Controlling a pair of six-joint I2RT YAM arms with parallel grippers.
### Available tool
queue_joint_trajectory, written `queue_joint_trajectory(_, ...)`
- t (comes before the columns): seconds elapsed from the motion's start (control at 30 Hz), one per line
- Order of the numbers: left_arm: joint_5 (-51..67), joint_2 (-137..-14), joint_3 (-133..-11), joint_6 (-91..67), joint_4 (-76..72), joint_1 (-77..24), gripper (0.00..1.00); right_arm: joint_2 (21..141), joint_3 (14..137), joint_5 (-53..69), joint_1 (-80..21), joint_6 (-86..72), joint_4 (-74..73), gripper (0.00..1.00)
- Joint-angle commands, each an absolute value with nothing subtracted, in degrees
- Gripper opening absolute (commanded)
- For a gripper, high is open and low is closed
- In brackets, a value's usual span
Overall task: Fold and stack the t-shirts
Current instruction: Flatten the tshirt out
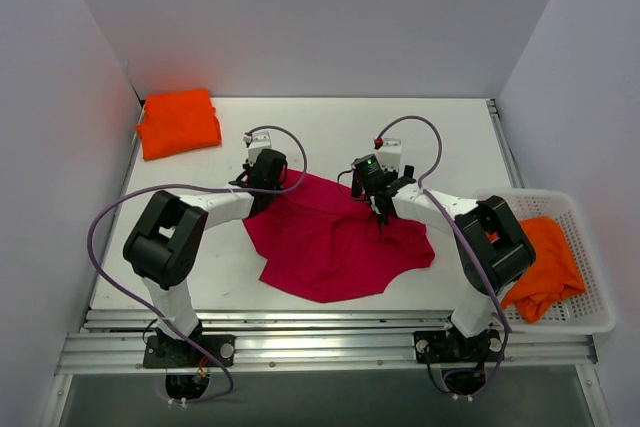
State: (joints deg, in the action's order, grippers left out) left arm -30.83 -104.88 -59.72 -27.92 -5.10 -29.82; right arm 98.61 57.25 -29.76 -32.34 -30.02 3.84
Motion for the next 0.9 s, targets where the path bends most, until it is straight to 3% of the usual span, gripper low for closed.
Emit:
queue_joint_trajectory(0.0, -31.8, -103.2, -61.9, -27.6, -5.4, -29.5, 0.31, 97.9, 59.2, -32.5, -32.7, -30.8, 2.0, 0.98)
queue_joint_trajectory(0.2, -31.3, -103.7, -62.1, -27.6, -5.9, -29.5, 0.11, 97.9, 59.2, -32.7, -32.7, -30.8, 1.8, 0.98)
queue_joint_trajectory(0.23, -31.0, -103.9, -62.3, -27.6, -6.0, -29.5, 0.03, 98.0, 59.2, -32.9, -32.7, -30.8, 1.8, 0.98)
queue_joint_trajectory(0.53, -31.6, -104.2, -66.7, -25.8, -4.0, -29.4, 0.02, 92.0, 56.3, -39.4, -31.8, -34.7, 0.8, 0.99)
queue_joint_trajectory(0.8, -28.8, -105.1, -70.9, -24.2, -3.2, -27.2, 0.02, 78.8, 55.5, -38.9, -32.7, -41.3, -9.6, 0.99)
queue_joint_trajectory(0.87, -27.6, -105.2, -70.8, -24.2, -3.5, -26.5, 0.02, 76.8, 54.5, -33.3, -33.7, -42.2, -11.1, 0.99)
